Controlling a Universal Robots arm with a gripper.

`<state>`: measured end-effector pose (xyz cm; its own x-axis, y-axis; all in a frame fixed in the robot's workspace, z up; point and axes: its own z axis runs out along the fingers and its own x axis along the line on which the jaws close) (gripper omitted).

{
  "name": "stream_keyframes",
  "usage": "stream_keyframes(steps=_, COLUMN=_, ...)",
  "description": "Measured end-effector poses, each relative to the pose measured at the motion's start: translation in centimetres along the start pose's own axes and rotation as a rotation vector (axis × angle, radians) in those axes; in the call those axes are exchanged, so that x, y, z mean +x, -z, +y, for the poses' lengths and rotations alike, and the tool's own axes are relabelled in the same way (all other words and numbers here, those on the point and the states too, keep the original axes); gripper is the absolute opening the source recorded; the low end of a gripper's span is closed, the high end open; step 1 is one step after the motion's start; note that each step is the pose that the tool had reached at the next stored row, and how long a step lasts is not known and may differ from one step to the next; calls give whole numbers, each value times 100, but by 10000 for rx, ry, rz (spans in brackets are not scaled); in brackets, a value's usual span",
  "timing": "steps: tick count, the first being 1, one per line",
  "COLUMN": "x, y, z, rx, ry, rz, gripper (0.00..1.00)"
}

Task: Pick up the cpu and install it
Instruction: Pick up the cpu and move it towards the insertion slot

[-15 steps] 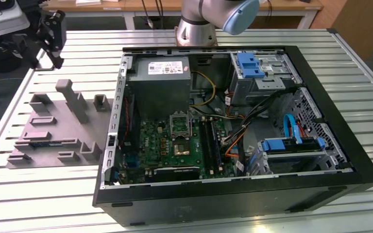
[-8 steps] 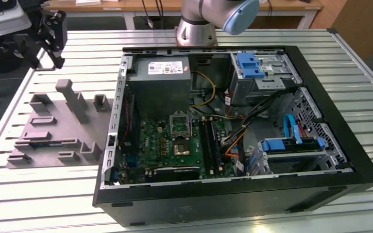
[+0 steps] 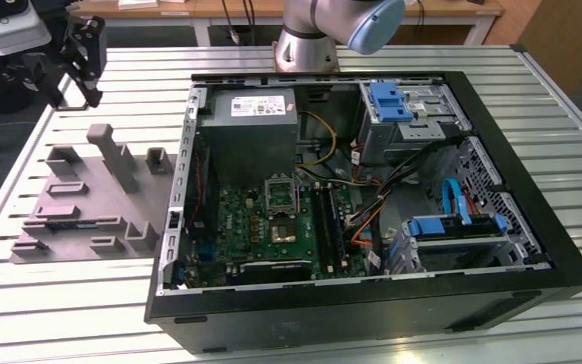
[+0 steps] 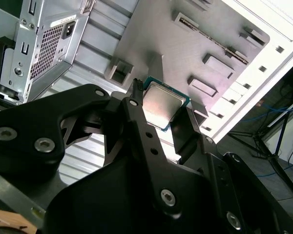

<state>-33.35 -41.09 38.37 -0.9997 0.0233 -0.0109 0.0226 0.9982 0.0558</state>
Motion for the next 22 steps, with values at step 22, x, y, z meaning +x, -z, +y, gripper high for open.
stream_keyframes(steps=22, x=-111, y=-1, z=3, rx=1, ry=0, rz=1, gripper=47)
